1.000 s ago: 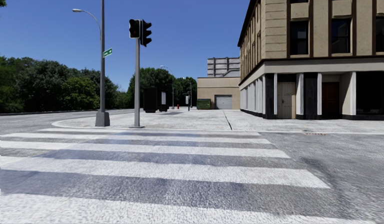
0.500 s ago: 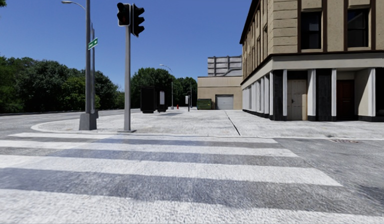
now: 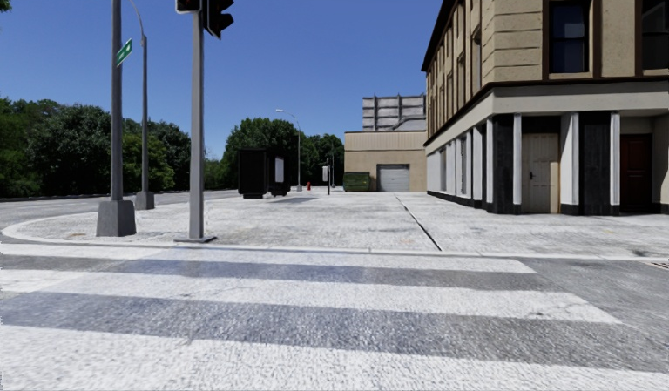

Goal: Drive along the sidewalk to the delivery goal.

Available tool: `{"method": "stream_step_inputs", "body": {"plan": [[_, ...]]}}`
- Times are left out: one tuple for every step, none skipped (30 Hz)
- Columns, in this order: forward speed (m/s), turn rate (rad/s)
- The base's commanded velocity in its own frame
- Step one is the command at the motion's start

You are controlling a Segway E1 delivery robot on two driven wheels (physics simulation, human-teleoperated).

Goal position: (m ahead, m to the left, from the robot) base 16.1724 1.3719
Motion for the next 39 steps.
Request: {"method": "stream_step_inputs", "body": {"plan": [[2.00, 0.00], [2.00, 0.00], [2.00, 0.00], [2.00, 0.00], [2.00, 0.00], [2.00, 0.00], [2.00, 0.00], [2.00, 0.00], [2.00, 0.00], [2.00, 0.00], [2.00, 0.00], [2.00, 0.00], [2.00, 0.00], [2.00, 0.00], [2.00, 0.00], [2.00, 0.00], [2.00, 0.00], [2.00, 0.00], [2.00, 0.00], [2.00, 0.00], [2.00, 0.00], [2.00, 0.00], [2.00, 0.00], [2.00, 0.00], [2.00, 0.00], [2.00, 0.00], [2.00, 0.00], [2.00, 0.00], [2.00, 0.00], [2.00, 0.00], [2.00, 0.00], [2.00, 0.00], [2.00, 0.00], [2.00, 0.00], [2.00, 0.00], [2.00, 0.00], [2.00, 0.00], [2.00, 0.00], [2.00, 0.00]]}}
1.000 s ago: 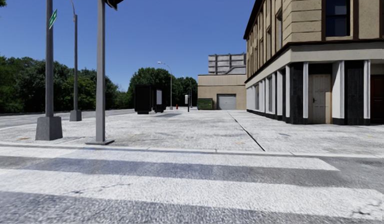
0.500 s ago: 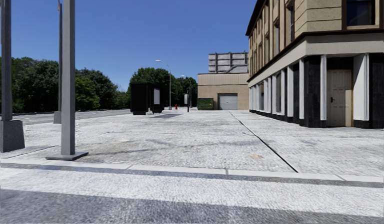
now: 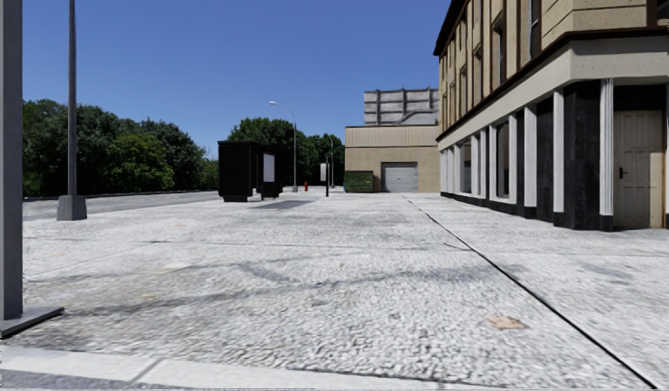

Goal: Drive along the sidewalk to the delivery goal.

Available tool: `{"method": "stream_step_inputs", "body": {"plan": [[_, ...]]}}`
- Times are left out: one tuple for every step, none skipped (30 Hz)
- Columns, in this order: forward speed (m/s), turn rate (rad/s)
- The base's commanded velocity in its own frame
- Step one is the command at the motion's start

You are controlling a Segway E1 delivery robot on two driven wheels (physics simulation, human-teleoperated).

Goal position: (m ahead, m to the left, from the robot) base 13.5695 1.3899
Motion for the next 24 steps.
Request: {"method": "stream_step_inputs", "body": {"plan": [[2.00, 0.00], [2.00, 0.00], [2.00, 0.00], [1.99, 0.03], [1.87, 0.06], [1.63, 0.14], [1.63, 0.14], [1.44, 0.21], [1.36, 0.26], [1.34, 0.28], [1.34, 0.28], [1.33, 0.28], [1.33, 0.28], [1.33, 0.28], [1.33, 0.28], [1.33, 0.28], [1.33, 0.29], [1.33, 0.29], [1.33, 0.29], [1.33, 0.29], [1.33, 0.29], [1.33, 0.29], [1.34, 0.29], [1.34, 0.29]]}}
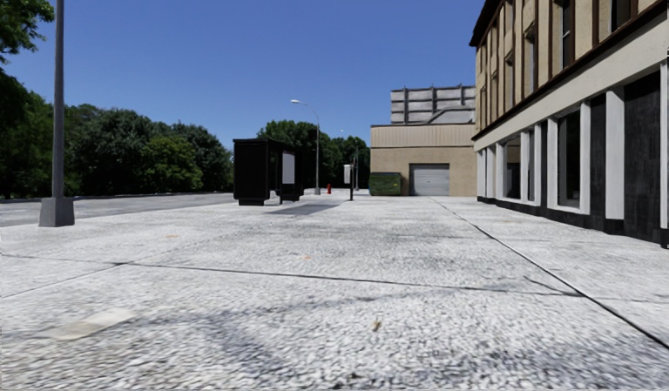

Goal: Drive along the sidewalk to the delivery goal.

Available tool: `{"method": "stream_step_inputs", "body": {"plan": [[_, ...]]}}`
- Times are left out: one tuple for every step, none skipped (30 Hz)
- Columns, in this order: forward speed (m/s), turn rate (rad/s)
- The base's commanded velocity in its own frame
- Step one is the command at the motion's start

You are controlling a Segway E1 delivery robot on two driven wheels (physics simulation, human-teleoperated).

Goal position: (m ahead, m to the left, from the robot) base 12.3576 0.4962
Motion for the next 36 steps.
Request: {"method": "stream_step_inputs", "body": {"plan": [[1.35, 0.29], [1.36, 0.29], [1.38, 0.29], [1.39, 0.29], [1.39, 0.29], [1.40, 0.29], [1.40, 0.29], [1.41, 0.29], [1.41, 0.29], [1.41, 0.29], [1.41, 0.29], [1.42, 0.27], [1.42, 0.27], [1.42, 0.27], [1.42, 0.25], [1.45, 0.09], [2.00, 0.00], [2.00, 0.00], [2.00, 0.00], [2.00, 0.00], [2.00, 0.00], [2.00, 0.00], [2.00, 0.00], [2.00, 0.00], [2.00, 0.00], [2.00, 0.00], [2.00, 0.00], [2.00, 0.00], [2.00, 0.00], [2.00, 0.00], [2.00, 0.00], [2.00, 0.00], [2.00, 0.00], [2.00, 0.00], [2.00, 0.00], [2.00, 0.00]]}}
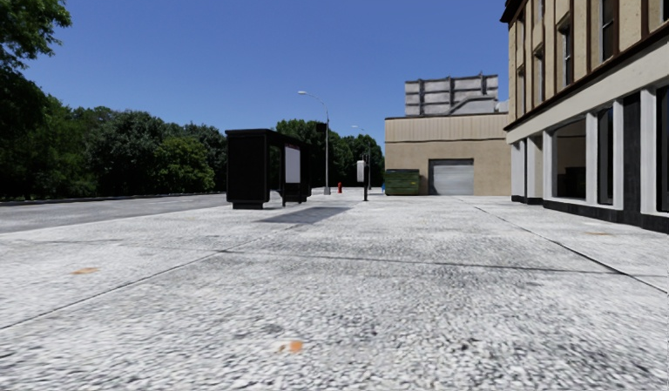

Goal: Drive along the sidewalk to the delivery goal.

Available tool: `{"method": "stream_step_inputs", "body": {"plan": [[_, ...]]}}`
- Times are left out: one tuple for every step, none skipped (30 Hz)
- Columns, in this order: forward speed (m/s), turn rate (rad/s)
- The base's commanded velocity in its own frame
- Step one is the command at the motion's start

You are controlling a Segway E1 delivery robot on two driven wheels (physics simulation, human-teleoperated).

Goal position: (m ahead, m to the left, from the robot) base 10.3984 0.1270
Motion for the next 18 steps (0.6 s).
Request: {"method": "stream_step_inputs", "body": {"plan": [[2.00, 0.00], [2.00, 0.00], [2.00, 0.00], [2.00, 0.00], [2.00, 0.00], [2.00, 0.00], [2.00, 0.00], [2.00, 0.00], [2.00, 0.00], [2.00, 0.00], [2.00, 0.00], [2.00, 0.00], [2.00, 0.00], [2.00, 0.00], [2.00, 0.00], [2.00, 0.00], [2.00, 0.00], [2.00, 0.00]]}}
